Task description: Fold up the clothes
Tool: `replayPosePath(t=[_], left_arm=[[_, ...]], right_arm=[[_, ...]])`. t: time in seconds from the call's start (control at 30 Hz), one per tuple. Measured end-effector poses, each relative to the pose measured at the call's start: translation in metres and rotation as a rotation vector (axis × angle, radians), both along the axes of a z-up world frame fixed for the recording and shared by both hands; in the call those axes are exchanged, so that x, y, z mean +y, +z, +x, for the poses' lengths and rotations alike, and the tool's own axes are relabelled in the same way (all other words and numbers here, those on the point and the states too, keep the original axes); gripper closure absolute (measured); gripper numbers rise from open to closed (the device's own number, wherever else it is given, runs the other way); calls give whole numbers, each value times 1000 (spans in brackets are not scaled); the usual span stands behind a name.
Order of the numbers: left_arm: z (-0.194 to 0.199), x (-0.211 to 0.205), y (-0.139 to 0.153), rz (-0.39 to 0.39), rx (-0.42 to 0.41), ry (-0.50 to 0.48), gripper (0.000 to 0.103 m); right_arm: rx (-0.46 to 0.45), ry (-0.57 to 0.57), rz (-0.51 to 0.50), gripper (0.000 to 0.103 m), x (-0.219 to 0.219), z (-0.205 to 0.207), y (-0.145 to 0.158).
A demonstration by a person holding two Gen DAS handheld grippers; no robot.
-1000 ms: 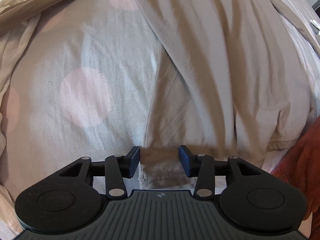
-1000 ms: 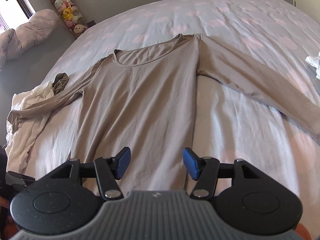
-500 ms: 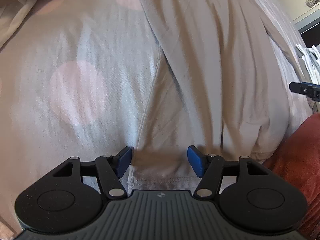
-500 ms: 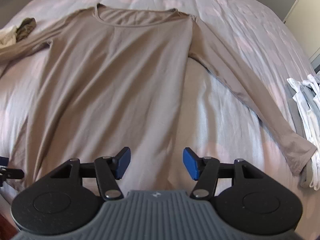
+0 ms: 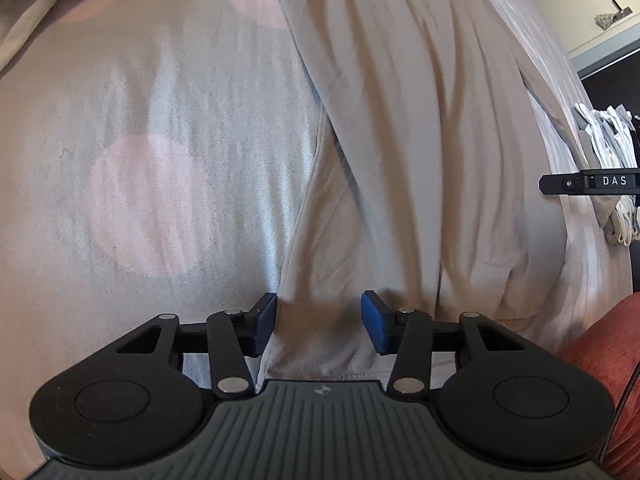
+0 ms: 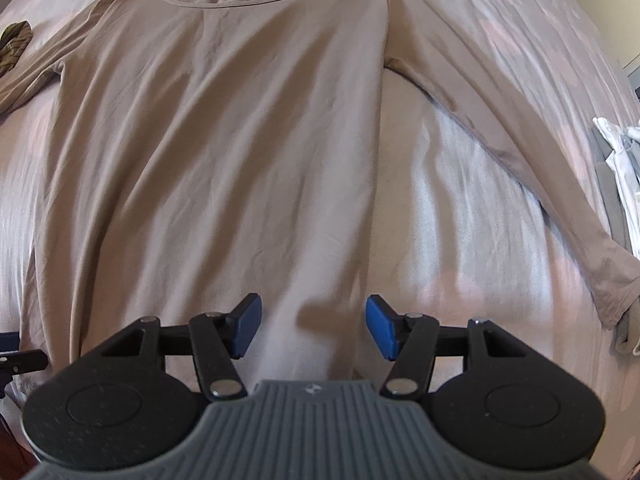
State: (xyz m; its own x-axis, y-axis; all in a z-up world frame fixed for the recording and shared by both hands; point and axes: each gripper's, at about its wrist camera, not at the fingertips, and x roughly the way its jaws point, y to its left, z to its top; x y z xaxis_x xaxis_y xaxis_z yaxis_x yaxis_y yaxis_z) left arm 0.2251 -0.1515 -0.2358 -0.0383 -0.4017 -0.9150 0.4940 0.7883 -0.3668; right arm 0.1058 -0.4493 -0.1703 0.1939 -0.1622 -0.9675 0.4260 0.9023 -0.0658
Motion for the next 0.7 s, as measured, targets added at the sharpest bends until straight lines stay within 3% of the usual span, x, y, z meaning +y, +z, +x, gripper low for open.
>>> replayPosePath(t=[0.27,0.43,0.7], left_arm=[[5,13,3,3,20,103,86],[2,14,5,-7,38,120,93],[-4,12,13,-12,37,143,100]], right_arm=[[-120,11,105,42,-12,-28,19],[-225,-10,174,41,-25,-60,29],[-255,-133,289,44,-53,-119,-6]])
